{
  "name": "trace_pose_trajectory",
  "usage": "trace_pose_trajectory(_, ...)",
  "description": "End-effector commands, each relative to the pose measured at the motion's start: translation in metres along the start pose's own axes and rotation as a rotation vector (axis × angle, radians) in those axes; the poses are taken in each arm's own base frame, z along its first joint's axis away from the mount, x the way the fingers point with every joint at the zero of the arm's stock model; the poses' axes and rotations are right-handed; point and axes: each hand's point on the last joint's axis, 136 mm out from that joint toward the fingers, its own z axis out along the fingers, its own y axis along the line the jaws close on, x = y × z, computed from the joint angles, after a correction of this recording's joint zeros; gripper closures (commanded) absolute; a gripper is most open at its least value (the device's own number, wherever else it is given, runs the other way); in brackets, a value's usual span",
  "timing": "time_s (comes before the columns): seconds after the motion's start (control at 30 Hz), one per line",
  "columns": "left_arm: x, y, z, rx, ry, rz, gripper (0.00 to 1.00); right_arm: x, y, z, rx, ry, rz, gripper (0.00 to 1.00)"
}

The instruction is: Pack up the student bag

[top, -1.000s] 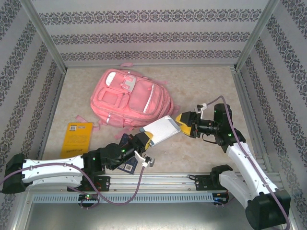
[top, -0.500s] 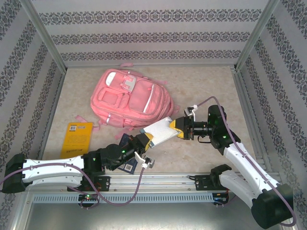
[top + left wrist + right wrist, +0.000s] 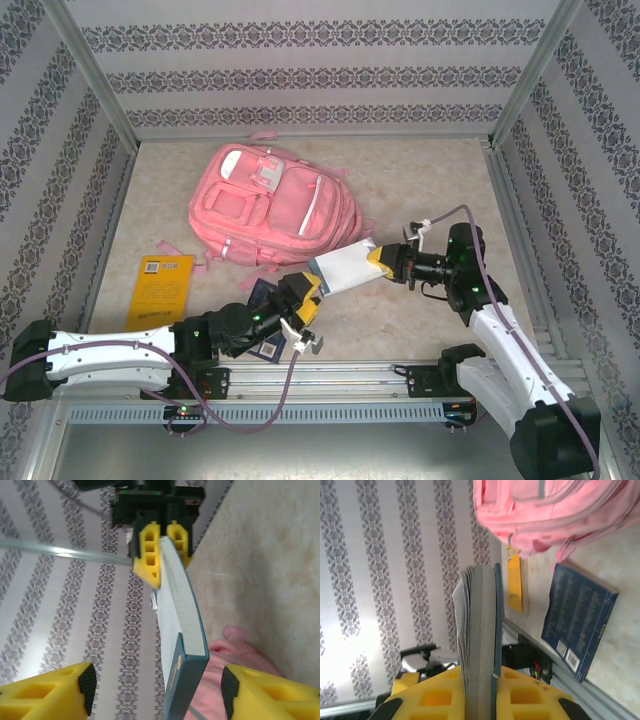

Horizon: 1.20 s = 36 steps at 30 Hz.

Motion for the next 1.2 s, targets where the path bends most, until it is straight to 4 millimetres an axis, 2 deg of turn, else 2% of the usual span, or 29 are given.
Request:
trace_pose_trajectory(0.0, 0.008, 0.039, 0.006, -0.088, 0.082, -0.346, 0.27, -0.014, -0.008, -0.015, 0.046, -0.125, -0.034, 1.00)
trace_pose_trajectory(0.1, 0.027, 0.048, 0.021, 0.001, 0.236, -0.597, 0.27, -0.025, -0.021, -0.027, 0.131, -0.245, -0.057, 1.00)
trace_pose_trajectory(0.23, 0.063, 0.045, 0.047, 0.086, 0.431, -0.959, 0.32, -0.045, -0.030, -0.044, 0.247, -0.403, -0.091, 1.00)
trace_pose_trajectory(0.4, 0.132, 0.048, 0.071, 0.026, 0.676, -1.375, 0.39, -0.064, -0.031, -0.071, 0.370, -0.592, -0.159, 1.00)
trace_pose_trajectory(0.6, 0.190, 0.036, 0.107, 0.136, 0.746, -1.716, 0.36, -0.064, -0.036, -0.068, 0.390, -0.579, -0.174, 1.00)
trace_pose_trajectory(0.7, 0.212, 0.029, 0.127, 0.215, 0.720, -1.889, 0.39, -0.063, -0.039, -0.069, 0.392, -0.579, -0.180, 1.00)
trace_pose_trajectory(0.8, 0.229, 0.022, 0.142, 0.245, 0.740, -1.917, 0.40, -0.061, -0.041, -0.068, 0.392, -0.569, -0.189, 1.00)
trace_pose_trajectory(0.93, 0.250, 0.004, 0.156, 0.279, 0.799, -1.947, 0.42, -0.059, -0.043, -0.067, 0.393, -0.557, -0.188, 1.00)
trace_pose_trajectory(1.17, 0.259, -0.023, 0.181, 0.363, 0.806, -2.020, 0.48, -0.059, -0.049, -0.064, 0.372, -0.544, -0.157, 1.00)
